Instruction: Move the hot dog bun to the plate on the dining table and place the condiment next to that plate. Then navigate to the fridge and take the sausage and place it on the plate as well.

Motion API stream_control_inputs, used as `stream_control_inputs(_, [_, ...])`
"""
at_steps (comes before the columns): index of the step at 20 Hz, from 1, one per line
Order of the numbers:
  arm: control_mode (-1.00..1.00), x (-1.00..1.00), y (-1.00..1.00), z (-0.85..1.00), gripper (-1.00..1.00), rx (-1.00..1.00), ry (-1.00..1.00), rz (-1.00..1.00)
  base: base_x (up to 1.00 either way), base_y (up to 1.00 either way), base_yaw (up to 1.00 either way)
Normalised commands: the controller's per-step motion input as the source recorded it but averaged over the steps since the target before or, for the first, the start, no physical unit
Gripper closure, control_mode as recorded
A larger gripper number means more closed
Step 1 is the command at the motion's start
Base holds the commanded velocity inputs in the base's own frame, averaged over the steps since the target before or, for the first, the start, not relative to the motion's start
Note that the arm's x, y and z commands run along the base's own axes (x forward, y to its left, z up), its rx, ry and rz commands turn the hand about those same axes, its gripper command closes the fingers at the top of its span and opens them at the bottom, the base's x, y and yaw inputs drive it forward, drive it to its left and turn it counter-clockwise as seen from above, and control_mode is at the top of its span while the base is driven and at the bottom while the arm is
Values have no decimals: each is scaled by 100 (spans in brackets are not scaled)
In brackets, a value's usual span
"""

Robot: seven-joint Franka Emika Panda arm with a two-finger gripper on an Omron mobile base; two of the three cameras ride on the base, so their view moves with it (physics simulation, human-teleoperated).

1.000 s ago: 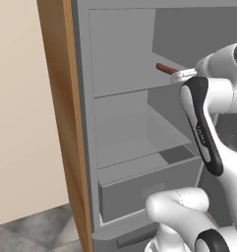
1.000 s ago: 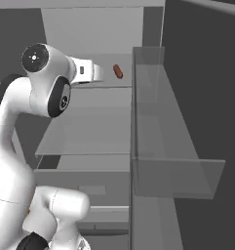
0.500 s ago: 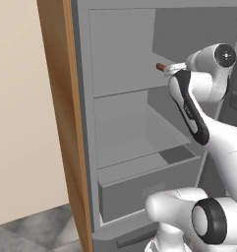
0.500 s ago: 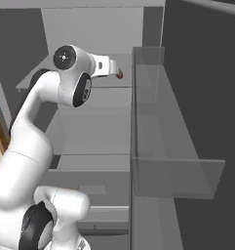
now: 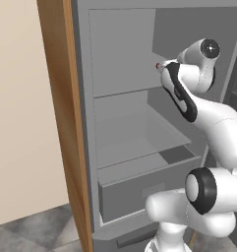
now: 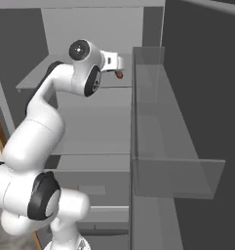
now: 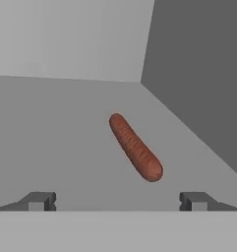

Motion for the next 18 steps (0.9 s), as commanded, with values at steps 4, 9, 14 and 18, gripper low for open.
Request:
stream_control_inputs(4, [-100, 37, -17, -18, -100, 0, 1, 0, 0, 0, 0])
stream_control_inputs(9, [-100, 35, -16, -32, -100, 0, 0, 2, 0, 0, 0])
stream_control_inputs(14, [-100, 49, -10, -26, -100, 0, 0, 3, 0, 0, 0])
stream_control_inputs(18, [-100, 67, -8, -6, -100, 0, 0, 2, 0, 0, 0])
